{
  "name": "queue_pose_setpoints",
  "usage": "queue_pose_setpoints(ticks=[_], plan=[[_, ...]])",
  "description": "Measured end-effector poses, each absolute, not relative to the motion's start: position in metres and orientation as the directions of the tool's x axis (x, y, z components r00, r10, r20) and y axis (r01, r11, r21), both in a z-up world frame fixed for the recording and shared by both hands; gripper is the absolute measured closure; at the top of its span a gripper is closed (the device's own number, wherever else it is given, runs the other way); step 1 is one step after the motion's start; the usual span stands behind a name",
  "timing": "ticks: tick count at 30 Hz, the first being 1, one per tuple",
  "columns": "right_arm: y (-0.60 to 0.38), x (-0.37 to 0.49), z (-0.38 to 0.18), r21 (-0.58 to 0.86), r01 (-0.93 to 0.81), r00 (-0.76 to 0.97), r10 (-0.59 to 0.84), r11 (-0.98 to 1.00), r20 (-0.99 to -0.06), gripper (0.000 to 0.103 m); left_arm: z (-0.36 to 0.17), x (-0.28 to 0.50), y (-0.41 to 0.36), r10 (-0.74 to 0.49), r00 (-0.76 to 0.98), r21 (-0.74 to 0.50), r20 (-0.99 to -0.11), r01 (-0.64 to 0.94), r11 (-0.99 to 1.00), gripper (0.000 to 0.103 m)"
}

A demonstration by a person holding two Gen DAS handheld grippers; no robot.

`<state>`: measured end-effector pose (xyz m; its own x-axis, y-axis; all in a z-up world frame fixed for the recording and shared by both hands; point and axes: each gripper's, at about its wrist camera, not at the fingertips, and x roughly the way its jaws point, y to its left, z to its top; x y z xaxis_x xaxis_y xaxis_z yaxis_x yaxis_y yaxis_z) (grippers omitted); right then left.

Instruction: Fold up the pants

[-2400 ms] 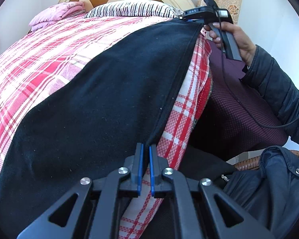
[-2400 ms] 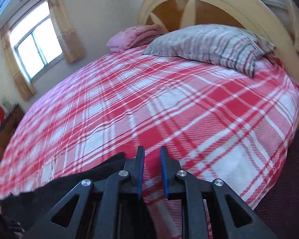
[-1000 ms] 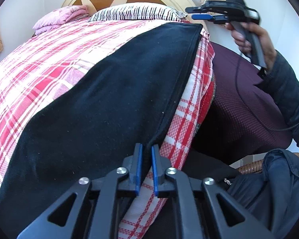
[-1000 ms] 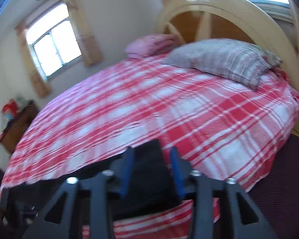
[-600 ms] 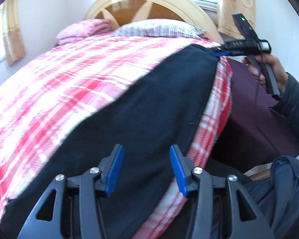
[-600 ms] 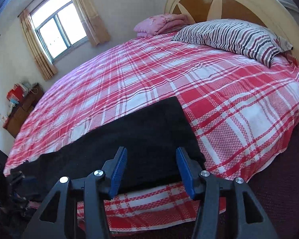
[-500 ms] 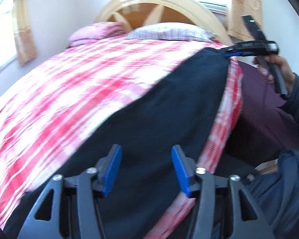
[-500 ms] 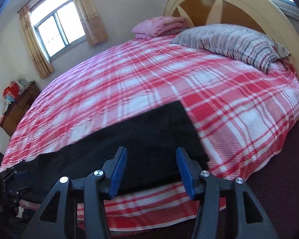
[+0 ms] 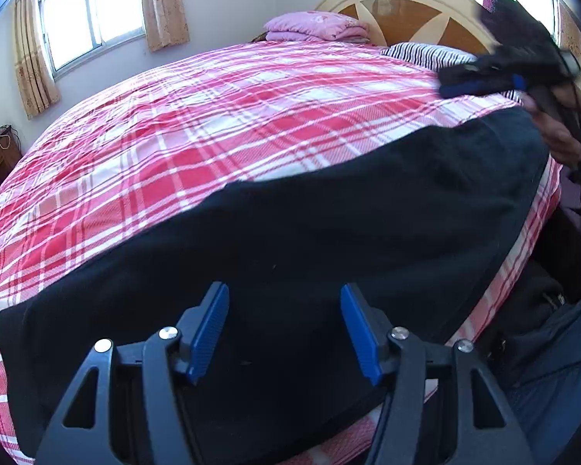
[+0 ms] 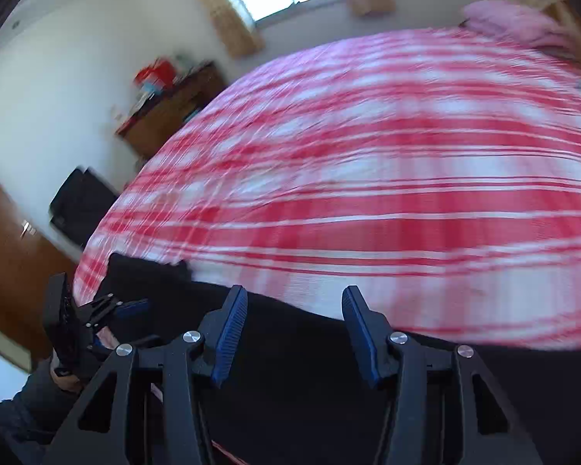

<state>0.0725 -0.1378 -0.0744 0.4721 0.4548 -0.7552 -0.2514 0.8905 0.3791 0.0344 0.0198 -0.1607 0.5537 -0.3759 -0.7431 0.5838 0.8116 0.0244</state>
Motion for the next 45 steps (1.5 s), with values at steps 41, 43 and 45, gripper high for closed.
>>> queue_pose_setpoints(ticks=[41, 43, 45], plan=[[0.008, 0.158, -0.144, 0.631, -0.221, 0.255, 0.668, 0.744, -0.699, 0.100, -0.179, 0.025, 0.014, -0.410, 0.527, 0.030, -0.745, 0.640, 0.768, 0.011], [0.012, 0.160, -0.149, 0.584, -0.226, 0.259, 0.626, 0.780, -0.736, 0.100, -0.180, 0.025, 0.013, -0.409, 0.529, 0.034, -0.744, 0.640, 0.768, 0.011], [0.015, 0.163, -0.161, 0.562, -0.226, 0.254, 0.605, 0.796, -0.755, 0.100, -0.179, 0.023, 0.013, -0.407, 0.531, 0.035, -0.743, 0.639, 0.769, 0.011]])
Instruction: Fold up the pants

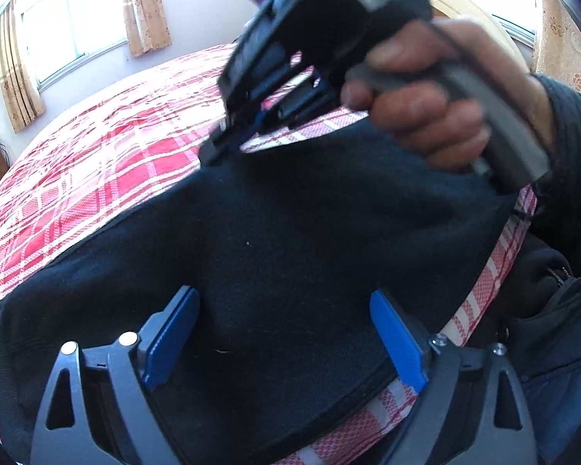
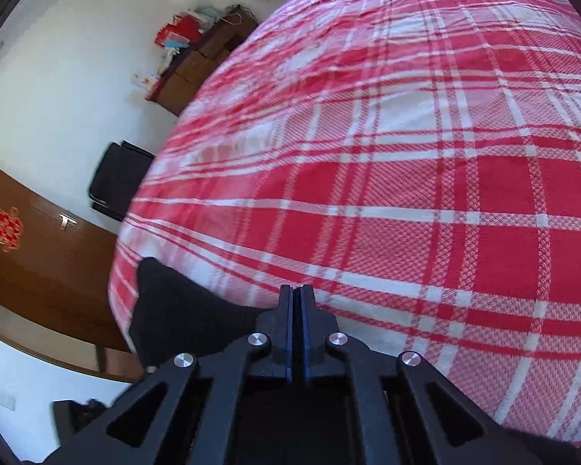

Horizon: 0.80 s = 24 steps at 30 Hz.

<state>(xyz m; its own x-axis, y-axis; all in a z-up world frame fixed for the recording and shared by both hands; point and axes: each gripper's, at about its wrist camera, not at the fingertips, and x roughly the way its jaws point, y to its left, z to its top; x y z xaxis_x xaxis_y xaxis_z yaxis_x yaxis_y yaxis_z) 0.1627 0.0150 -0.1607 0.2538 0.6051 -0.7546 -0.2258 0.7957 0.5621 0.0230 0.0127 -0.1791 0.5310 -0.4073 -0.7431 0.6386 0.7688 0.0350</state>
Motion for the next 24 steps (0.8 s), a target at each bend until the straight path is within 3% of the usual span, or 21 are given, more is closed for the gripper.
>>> queue_pose_setpoints(ticks=[8, 13, 18, 24], plan=[[-0.006, 0.149, -0.140, 0.497, -0.248, 0.323, 0.555, 0.831, -0.767, 0.094, -0.179, 0.024, 0.010, -0.408, 0.542, 0.030, -0.734, 0.627, 0.778, 0.008], [-0.088, 0.108, -0.100, 0.495, -0.192, 0.442, 0.525, 0.848, -0.728, 0.072, -0.173, 0.026, 0.009, -0.425, 0.535, -0.008, -0.730, 0.616, 0.788, 0.008], [-0.210, 0.036, -0.060, 0.476, -0.022, 0.607, 0.390, 0.879, -0.692, 0.071, -0.168, 0.023, 0.002, -0.440, 0.534, -0.013, -0.722, 0.625, 0.780, 0.008], [-0.359, -0.080, -0.033, 0.478, 0.304, 0.751, 0.101, 0.824, -0.652, 0.069, -0.169, 0.018, -0.011, -0.408, 0.540, 0.021, -0.736, 0.620, 0.784, 0.008]])
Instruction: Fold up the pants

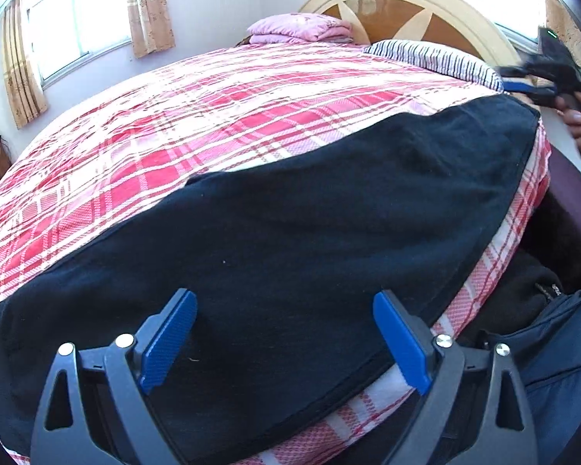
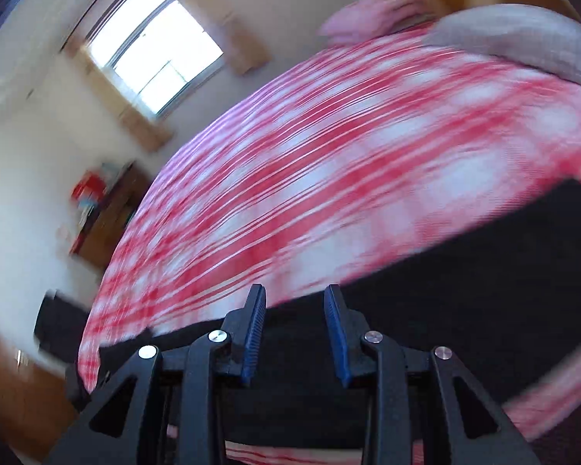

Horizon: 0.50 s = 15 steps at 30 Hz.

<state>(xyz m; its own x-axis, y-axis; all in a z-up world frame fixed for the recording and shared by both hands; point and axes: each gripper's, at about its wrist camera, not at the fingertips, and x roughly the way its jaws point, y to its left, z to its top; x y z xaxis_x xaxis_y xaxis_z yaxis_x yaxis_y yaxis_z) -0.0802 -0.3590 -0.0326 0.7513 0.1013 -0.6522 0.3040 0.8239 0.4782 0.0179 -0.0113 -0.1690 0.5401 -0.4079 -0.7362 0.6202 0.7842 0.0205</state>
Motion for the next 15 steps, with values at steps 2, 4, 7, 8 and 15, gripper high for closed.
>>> queue_pose_setpoints(ticks=[2, 4, 7, 8, 15], plan=[[-0.400, -0.118, -0.026, 0.502, 0.392, 0.778, 0.013, 0.771, -0.628, 0.068, -0.168, 0.020, -0.010, -0.392, 0.550, 0.026, -0.737, 0.604, 0.797, 0.008], [-0.430, -0.147, -0.024, 0.527, 0.463, 0.787, -0.057, 0.713, -0.614, 0.067, -0.165, 0.023, -0.001, -0.370, 0.566, 0.035, -0.737, 0.579, 0.815, 0.008], [-0.456, -0.173, -0.029, 0.565, 0.512, 0.790, -0.095, 0.648, -0.606, 0.064, -0.158, 0.026, 0.016, -0.337, 0.596, 0.048, -0.729, 0.536, 0.843, 0.008], [-0.463, -0.179, -0.033, 0.574, 0.521, 0.789, -0.100, 0.632, -0.607, 0.064, -0.154, 0.029, 0.024, -0.317, 0.611, 0.059, -0.726, 0.513, 0.856, 0.008], [-0.476, -0.177, -0.054, 0.578, 0.546, 0.767, -0.084, 0.606, -0.636, 0.064, -0.144, 0.047, 0.087, -0.177, 0.693, 0.071, -0.699, 0.314, 0.947, 0.008]])
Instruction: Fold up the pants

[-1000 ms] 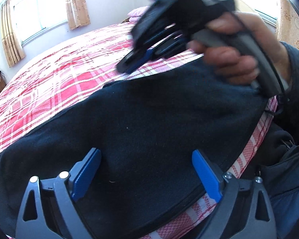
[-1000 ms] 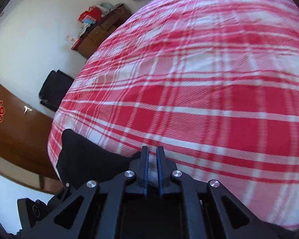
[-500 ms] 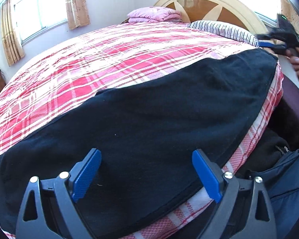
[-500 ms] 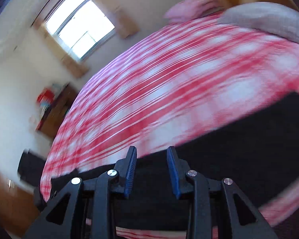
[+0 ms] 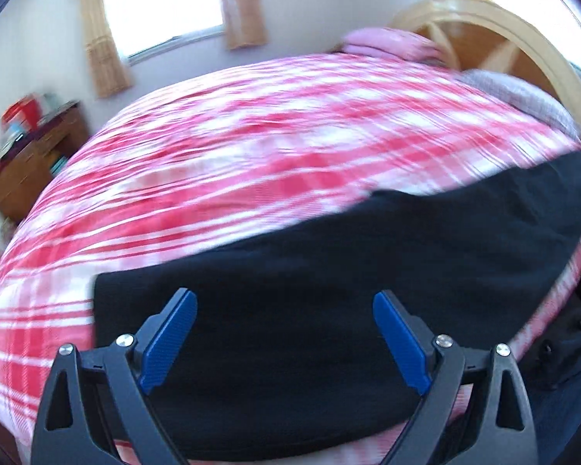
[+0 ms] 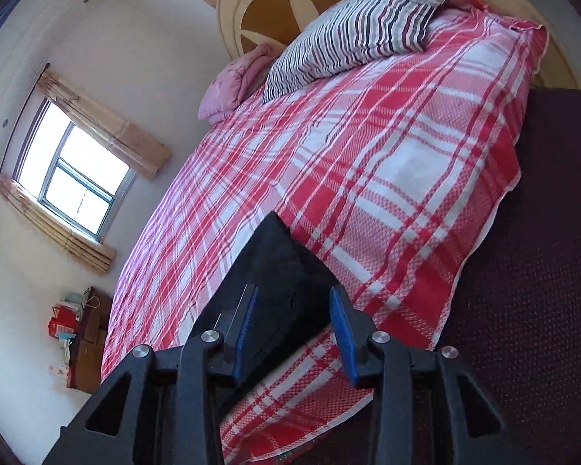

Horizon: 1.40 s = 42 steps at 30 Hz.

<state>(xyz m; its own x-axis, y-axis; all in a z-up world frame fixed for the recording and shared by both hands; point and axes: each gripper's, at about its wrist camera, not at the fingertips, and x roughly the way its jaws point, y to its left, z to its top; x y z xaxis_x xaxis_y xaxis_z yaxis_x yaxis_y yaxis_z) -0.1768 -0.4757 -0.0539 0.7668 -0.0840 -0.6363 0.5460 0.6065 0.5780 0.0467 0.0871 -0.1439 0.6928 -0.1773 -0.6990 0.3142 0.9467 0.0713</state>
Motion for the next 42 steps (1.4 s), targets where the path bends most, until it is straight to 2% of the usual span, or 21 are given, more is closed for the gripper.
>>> queue_pose_setpoints(ticks=[4, 12, 18, 24, 27, 28, 36, 42], plan=[[-0.475, -0.176, -0.054, 0.521, 0.586, 0.731, -0.127, 0.621, -0.670, 0.064, -0.144, 0.056, 0.127, -0.118, 0.717, 0.048, -0.687, 0.207, 0.977, 0.008], [-0.478, -0.180, -0.072, 0.583, 0.560, 0.753, -0.068, 0.588, -0.655, 0.064, -0.152, 0.065, 0.171, -0.018, 0.722, 0.069, -0.691, 0.091, 0.994, 0.008], [-0.481, -0.184, -0.079, 0.645, 0.496, 0.817, -0.061, 0.582, -0.573, 0.064, -0.167, 0.074, 0.193, -0.048, 0.691, -0.015, -0.721, 0.054, 0.998, 0.008], [-0.486, -0.186, -0.088, 0.691, 0.431, 0.868, -0.059, 0.580, -0.492, 0.064, -0.177, 0.074, 0.196, -0.059, 0.682, -0.029, -0.729, 0.055, 0.998, 0.006], [-0.488, -0.191, -0.086, 0.690, 0.441, 0.869, -0.081, 0.573, -0.488, 0.085, -0.176, 0.074, 0.198, -0.065, 0.684, -0.038, -0.727, 0.054, 0.998, 0.006], [-0.486, -0.193, -0.084, 0.689, 0.435, 0.873, -0.086, 0.580, -0.480, 0.087, -0.176, 0.073, 0.199, -0.065, 0.684, -0.041, -0.727, 0.052, 0.998, 0.006], [-0.449, -0.189, -0.037, 0.605, 0.346, 0.913, -0.109, 0.717, -0.393, 0.089, -0.174, 0.074, 0.199, -0.062, 0.680, -0.040, -0.730, 0.048, 0.998, 0.005], [-0.386, -0.168, -0.001, 0.506, 0.192, 0.939, -0.007, 0.841, -0.345, 0.090, -0.167, 0.073, 0.207, -0.046, 0.695, -0.043, -0.718, 0.022, 0.999, 0.005]])
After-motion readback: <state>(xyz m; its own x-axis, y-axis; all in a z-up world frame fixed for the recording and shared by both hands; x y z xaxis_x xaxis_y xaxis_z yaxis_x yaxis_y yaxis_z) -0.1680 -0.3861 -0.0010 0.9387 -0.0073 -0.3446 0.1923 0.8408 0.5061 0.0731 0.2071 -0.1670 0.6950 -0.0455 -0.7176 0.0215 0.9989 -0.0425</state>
